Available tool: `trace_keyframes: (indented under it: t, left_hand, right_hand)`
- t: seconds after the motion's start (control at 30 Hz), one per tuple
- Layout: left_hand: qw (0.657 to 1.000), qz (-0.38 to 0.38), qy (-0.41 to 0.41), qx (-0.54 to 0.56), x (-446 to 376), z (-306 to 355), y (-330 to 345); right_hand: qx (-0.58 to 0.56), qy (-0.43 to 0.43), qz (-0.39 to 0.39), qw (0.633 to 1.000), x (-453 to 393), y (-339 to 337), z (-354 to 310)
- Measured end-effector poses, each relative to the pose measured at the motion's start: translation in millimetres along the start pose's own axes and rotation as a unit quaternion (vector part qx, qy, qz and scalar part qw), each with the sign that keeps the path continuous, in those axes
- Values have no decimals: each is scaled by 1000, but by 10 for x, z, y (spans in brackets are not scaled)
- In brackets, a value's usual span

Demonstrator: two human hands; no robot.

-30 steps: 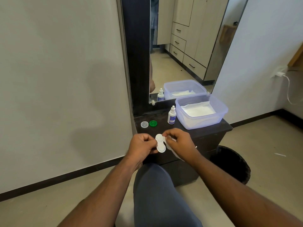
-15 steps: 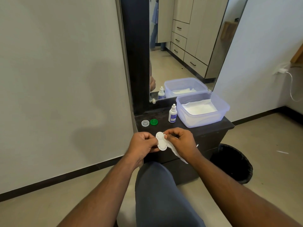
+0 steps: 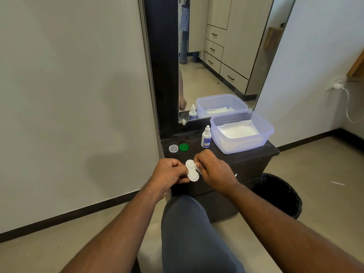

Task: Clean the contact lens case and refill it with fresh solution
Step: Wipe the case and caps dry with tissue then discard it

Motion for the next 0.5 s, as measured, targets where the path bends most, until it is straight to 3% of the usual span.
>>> trace_keyframes:
  t: [0.07, 0.1, 0.2, 0.27, 0.37, 0.5]
  left_hand:
    - [1000, 5, -1, 13, 2, -14, -3]
    - [1000, 8, -2, 23, 0, -18, -5]
    - [999, 13, -7, 34, 2, -15, -9]
    - [1000, 8, -6, 29, 9, -6, -6]
    - [1000, -3, 4, 23, -1, -8, -8]
    - [1000, -10, 22, -2, -1, 7, -3]
  right_hand:
    - [-58, 34, 13, 998, -8, 32, 51]
    - [-139, 80, 26, 987, -8, 49, 115]
    - [-397, 216, 73, 889, 45, 118, 263]
    - [-339, 177, 85, 920, 22, 15, 190]
    - [-107, 16, 39, 993, -68, -88, -110]
    - [78, -93, -67, 990, -143, -40, -371]
Point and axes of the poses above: each hand's wrist, its own x-axis away from the middle knuckle, its own y-axis out of the palm, z = x × y, the point moved 9 cm from there along -x, towards the middle knuckle, and after that the axes turned 1 degree about -z, right-handed, at the moved point
